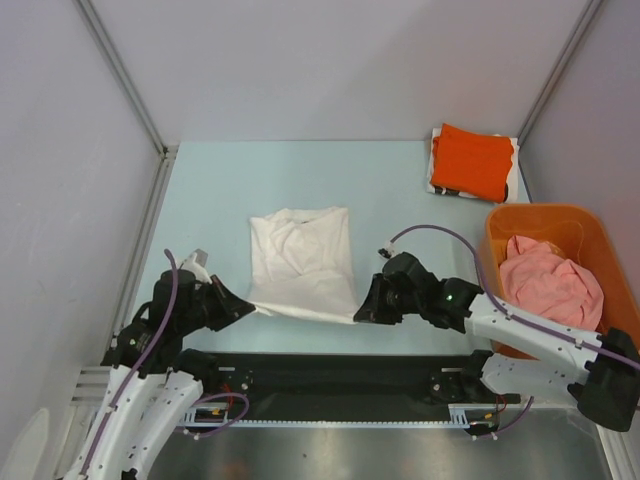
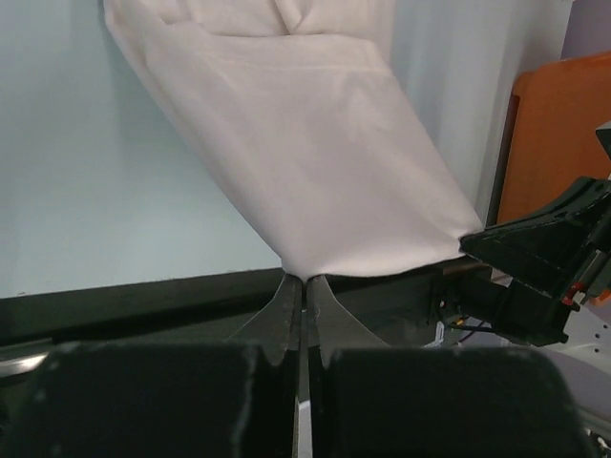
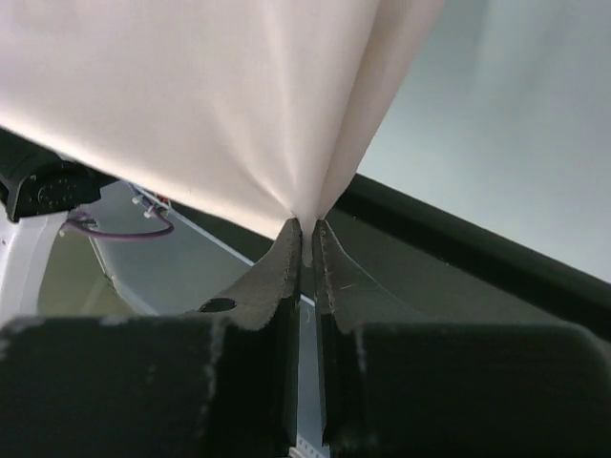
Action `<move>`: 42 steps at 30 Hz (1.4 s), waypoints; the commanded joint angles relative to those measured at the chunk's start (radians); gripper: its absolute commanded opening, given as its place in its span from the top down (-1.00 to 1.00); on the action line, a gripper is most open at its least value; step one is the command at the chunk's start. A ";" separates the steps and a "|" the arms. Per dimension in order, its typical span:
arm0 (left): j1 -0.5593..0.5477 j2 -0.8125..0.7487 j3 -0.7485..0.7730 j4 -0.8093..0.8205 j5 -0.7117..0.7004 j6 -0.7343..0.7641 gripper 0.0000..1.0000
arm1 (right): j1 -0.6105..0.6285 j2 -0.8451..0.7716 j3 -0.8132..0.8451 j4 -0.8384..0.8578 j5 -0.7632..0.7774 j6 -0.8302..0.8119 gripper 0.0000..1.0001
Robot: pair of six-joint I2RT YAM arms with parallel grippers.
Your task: Fold and stack the t-shirts
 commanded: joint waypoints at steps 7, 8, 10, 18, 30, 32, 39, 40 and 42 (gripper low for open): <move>-0.005 0.183 0.171 -0.005 -0.090 0.083 0.99 | -0.159 0.068 0.300 -0.220 0.093 -0.142 1.00; -0.003 0.203 0.183 0.012 -0.099 0.088 0.99 | -0.180 0.089 0.321 -0.220 0.082 -0.162 1.00; -0.003 0.281 0.221 0.056 -0.111 0.101 0.99 | -0.228 0.128 0.378 -0.212 0.039 -0.200 1.00; 0.131 0.539 0.321 0.179 -0.084 0.184 0.99 | -0.392 0.405 0.593 -0.192 -0.062 -0.335 1.00; 0.286 0.932 0.508 0.280 -0.073 0.259 0.99 | -0.492 0.806 0.969 -0.215 -0.181 -0.444 1.00; 0.303 0.999 0.533 0.296 -0.081 0.262 0.99 | -0.501 0.874 1.030 -0.224 -0.194 -0.449 1.00; 0.316 1.208 0.642 0.313 -0.071 0.272 0.99 | -0.521 1.025 1.153 -0.243 -0.214 -0.460 1.00; 0.316 1.226 0.654 0.310 -0.073 0.273 0.99 | -0.523 1.037 1.176 -0.246 -0.217 -0.460 1.00; 0.343 1.274 0.677 0.307 -0.081 0.273 0.99 | -0.530 1.075 1.196 -0.249 -0.227 -0.461 1.00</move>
